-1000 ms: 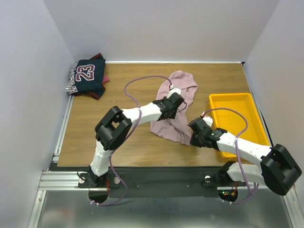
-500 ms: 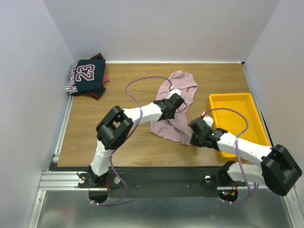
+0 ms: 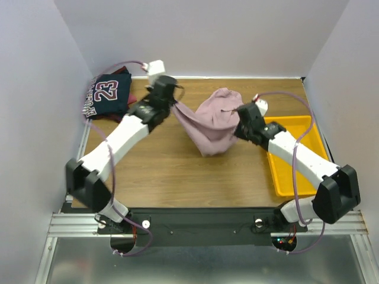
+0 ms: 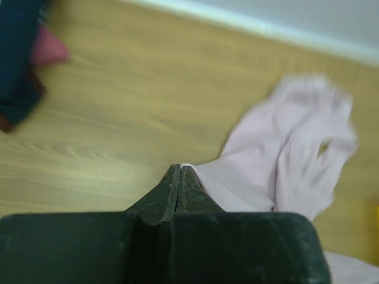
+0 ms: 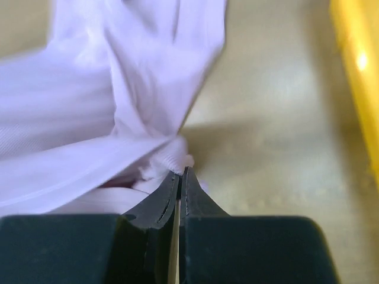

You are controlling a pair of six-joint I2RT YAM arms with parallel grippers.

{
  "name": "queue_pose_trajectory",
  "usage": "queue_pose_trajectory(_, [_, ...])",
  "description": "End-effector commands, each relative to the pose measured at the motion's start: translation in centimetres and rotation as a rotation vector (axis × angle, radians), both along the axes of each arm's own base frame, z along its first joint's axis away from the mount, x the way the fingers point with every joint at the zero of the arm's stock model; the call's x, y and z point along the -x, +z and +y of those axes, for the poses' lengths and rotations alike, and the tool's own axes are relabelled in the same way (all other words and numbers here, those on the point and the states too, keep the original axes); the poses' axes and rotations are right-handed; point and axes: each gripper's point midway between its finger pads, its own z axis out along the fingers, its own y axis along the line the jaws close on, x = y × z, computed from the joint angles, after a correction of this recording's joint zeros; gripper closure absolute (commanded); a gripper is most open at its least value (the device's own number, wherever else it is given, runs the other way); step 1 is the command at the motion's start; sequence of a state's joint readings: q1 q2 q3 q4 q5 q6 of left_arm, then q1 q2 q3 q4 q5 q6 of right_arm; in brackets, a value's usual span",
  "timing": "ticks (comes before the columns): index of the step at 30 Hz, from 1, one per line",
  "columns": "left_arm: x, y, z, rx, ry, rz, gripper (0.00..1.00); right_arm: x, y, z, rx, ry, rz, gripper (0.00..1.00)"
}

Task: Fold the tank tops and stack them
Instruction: Flatten the tank top out

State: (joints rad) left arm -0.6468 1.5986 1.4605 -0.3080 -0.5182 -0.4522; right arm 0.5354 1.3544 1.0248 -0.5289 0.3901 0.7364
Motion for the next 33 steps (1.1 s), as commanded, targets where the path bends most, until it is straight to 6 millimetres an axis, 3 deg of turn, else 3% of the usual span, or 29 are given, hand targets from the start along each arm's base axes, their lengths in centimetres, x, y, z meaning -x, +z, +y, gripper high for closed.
queue_pose_trajectory(1, [1.2, 11.8, 8.4, 0.132, 0.214, -0.265, 1.0, -5.4, 9.6, -1.8, 0.071, -0.057, -0.211, 1.0])
queue_pose_trajectory(5, [3.5, 17.8, 12.0, 0.205, 0.28, -0.399, 1.0, -8.0, 16.4, -3.5, 0.158, -0.102, -0.326, 1.0])
queue_pose_trajectory(6, [4.0, 18.7, 13.2, 0.211, 0.311, -0.422, 1.0, -8.7, 19.7, -3.6, 0.167, -0.102, -0.385, 0.99])
queue_pose_trajectory(8, [5.7, 21.5, 14.7, 0.244, 0.323, -0.491, 1.0, -8.9, 23.2, -4.3, 0.185, -0.127, -0.449, 1.0])
queue_pose_trajectory(9, [6.3, 22.4, 15.3, 0.254, 0.336, -0.513, 1.0, -8.9, 25.9, -4.7, 0.195, -0.134, -0.497, 1.0])
queue_pose_trajectory(10, [7.6, 24.0, 16.1, 0.283, 0.341, -0.55, 1.0, -8.6, 27.5, -5.1, 0.214, -0.133, -0.523, 1.0])
queue_pose_trajectory(15, [10.8, 28.0, 16.6, 0.382, 0.278, -0.648, 1.0, -6.2, 35.8, -6.1, 0.162, -0.117, -0.698, 1.0])
queue_pose_trajectory(19, [12.3, 30.1, 16.7, 0.429, 0.243, -0.689, 1.0, -4.0, 39.7, -6.1, 0.119, -0.065, -0.79, 1.0])
queue_pose_trajectory(21, [12.5, 30.3, 16.6, 0.438, 0.235, -0.696, 1.0, -3.3, 40.5, -6.0, 0.096, -0.044, -0.811, 0.99])
queue_pose_trajectory(25, [11.9, 30.6, 16.2, 0.447, 0.231, -0.703, 1.0, -3.6, 39.6, -5.1, 0.078, -0.008, -0.796, 0.99])
queue_pose_trajectory(27, [10.4, 30.3, 15.5, 0.445, 0.229, -0.697, 1.0, -4.9, 38.2, -5.0, 0.11, -0.031, -0.765, 1.0])
queue_pose_trajectory(29, [9.5, 30.4, 15.1, 0.443, 0.233, -0.705, 1.0, -6.2, 38.1, -4.9, 0.12, -0.057, -0.783, 0.99])
queue_pose_trajectory(31, [7.8, 30.3, 14.8, 0.442, 0.252, -0.719, 1.0, -8.3, 36.9, -4.3, 0.171, -0.054, -0.783, 1.0])
queue_pose_trajectory(33, [6.6, 31.2, 14.3, 0.464, 0.241, -0.762, 1.0, -11.2, 37.3, -3.7, 0.201, -0.067, -0.819, 1.0])
